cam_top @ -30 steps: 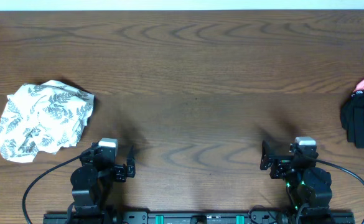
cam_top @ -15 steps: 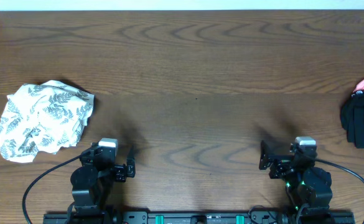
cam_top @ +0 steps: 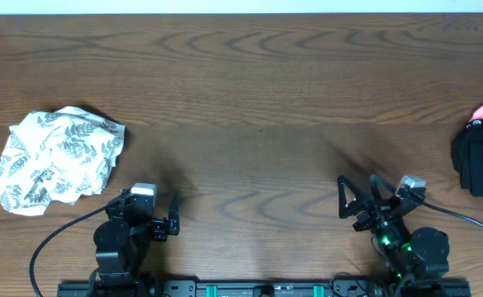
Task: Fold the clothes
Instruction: 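Reach the right gripper to the black clothing pile and grasp a black garment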
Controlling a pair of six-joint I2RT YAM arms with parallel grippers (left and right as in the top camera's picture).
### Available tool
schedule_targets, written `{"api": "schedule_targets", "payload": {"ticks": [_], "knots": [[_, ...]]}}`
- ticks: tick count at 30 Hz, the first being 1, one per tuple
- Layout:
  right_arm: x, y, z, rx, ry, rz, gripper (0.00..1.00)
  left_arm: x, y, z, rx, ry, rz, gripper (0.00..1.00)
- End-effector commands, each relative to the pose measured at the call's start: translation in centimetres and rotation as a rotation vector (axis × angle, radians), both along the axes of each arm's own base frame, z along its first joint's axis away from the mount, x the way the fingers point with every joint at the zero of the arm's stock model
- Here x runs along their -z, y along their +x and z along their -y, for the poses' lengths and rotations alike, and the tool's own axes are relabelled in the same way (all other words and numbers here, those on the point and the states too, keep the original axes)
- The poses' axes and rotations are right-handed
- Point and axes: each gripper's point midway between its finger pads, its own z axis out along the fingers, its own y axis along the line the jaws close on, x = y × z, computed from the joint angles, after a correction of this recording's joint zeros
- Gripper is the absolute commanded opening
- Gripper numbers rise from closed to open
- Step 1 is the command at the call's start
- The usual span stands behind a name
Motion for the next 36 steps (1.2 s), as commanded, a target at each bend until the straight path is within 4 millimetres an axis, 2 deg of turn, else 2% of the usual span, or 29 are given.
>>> {"api": "schedule_targets", "payload": {"ticks": [1,6,11,16,19,23,26,30,32,36], "knots": [[-1.9,-0.1,-0.6,-0.036,0.010,-0.011,0.99,0.5,0.0,0.1,0.001,-0.005,-0.007,0.98],[-3.4,1.3,-0.6,-0.058,-0.094,-0.122,0.99,0.5,0.0,0.1,0.001,-0.005,-0.006,0.98],[-3.0,3.7,0.1,-0.053,-0.218,-0.348,0.99,0.5,0.0,0.1,0.001,-0.005,-0.007,0.98],[-3.2,6.9,1.0,-0.083,-0.382,-0.517,0.99,0.5,0.0,0.1,0.001,-0.005,-0.007,0.98],[-3.7,9.5,2.5,-0.049,-0.454,-0.569,0.99,0.5,0.0,0.1,0.001,-0.005,-0.006,0.98],[-3.7,11.7,6.8,0.081,-0.439,-0.663,0.99,0.5,0.0,0.1,0.001,-0.005,-0.006,0.98],[-3.1,11.7,12.8,0.286,-0.373,-0.777,0.99,0.5,0.0,0.1,0.001,-0.005,-0.006,0.98],[-2.3,9.1,22.2,0.643,-0.348,-0.903,0.98,0.5,0.0,0.1,0.001,-0.005,-0.007,0.98],[-2.4,7.6,25.5,0.791,-0.354,-0.929,0.97,0.5,0.0,0.1,0.001,-0.005,-0.006,0.98],[-3.2,6.1,30.0,0.969,-0.390,-0.921,0.99,0.5,0.0,0.1,0.001,-0.005,-0.006,0.98]]}}
